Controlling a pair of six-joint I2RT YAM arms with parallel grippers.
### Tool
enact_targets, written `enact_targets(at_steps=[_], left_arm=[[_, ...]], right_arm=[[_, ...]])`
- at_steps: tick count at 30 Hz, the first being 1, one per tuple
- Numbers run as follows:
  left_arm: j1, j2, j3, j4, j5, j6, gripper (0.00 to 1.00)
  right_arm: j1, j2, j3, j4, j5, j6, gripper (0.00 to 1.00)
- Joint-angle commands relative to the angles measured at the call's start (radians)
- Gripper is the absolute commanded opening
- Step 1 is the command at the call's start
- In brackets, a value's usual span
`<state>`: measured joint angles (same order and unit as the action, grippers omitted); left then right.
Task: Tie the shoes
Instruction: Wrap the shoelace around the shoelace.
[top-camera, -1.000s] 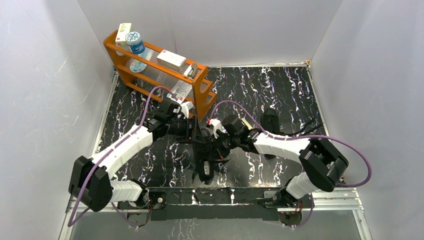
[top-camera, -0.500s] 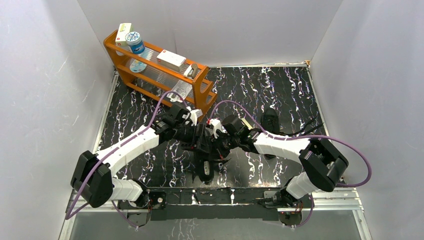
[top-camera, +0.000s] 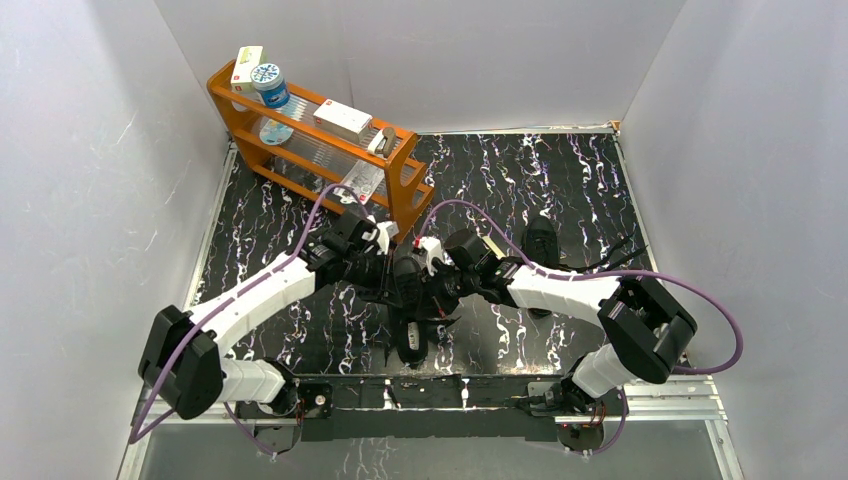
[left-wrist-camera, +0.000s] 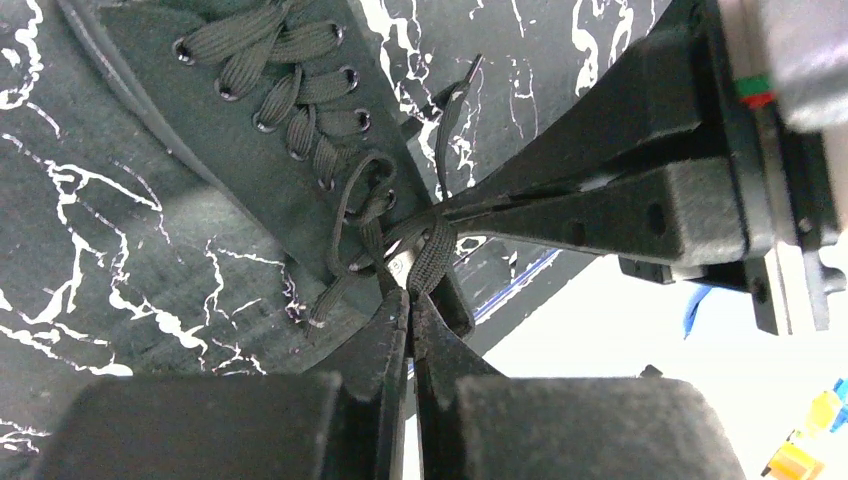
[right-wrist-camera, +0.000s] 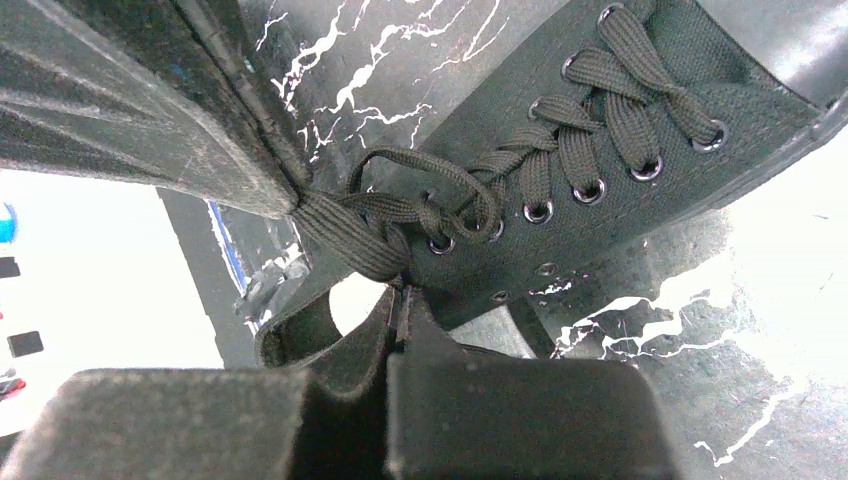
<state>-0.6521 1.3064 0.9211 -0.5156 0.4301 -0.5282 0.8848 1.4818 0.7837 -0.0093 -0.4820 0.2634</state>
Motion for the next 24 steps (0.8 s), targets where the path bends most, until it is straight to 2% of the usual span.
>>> enact_targets(at_steps=[1, 6, 15, 24], left_arm=[[-0.004, -0.107, -0.039, -0.053, -0.035, -0.013, 0.0], [-0.003, -0.159, -0.108, -0.076, -0.043, -0.088, 0.0], [-0.003, -0.102, -0.203, -0.136, -0.059, -0.192, 0.0], [-0.002, -0.139, -0.306, -0.027, -0.027, -0.28, 0.0]], right_arm=[[0.0, 0.003, 0.028, 0.067, -0.013, 0.03, 0.0], [-0.007, 0.0, 0.027, 0.071, 0.005, 0.065, 0.0], [-0.023, 0.015, 0.047, 0.022, 0.026, 0.073, 0.0], [-0.024, 0.007, 0.039, 0.022, 0.041, 0.077, 0.0]])
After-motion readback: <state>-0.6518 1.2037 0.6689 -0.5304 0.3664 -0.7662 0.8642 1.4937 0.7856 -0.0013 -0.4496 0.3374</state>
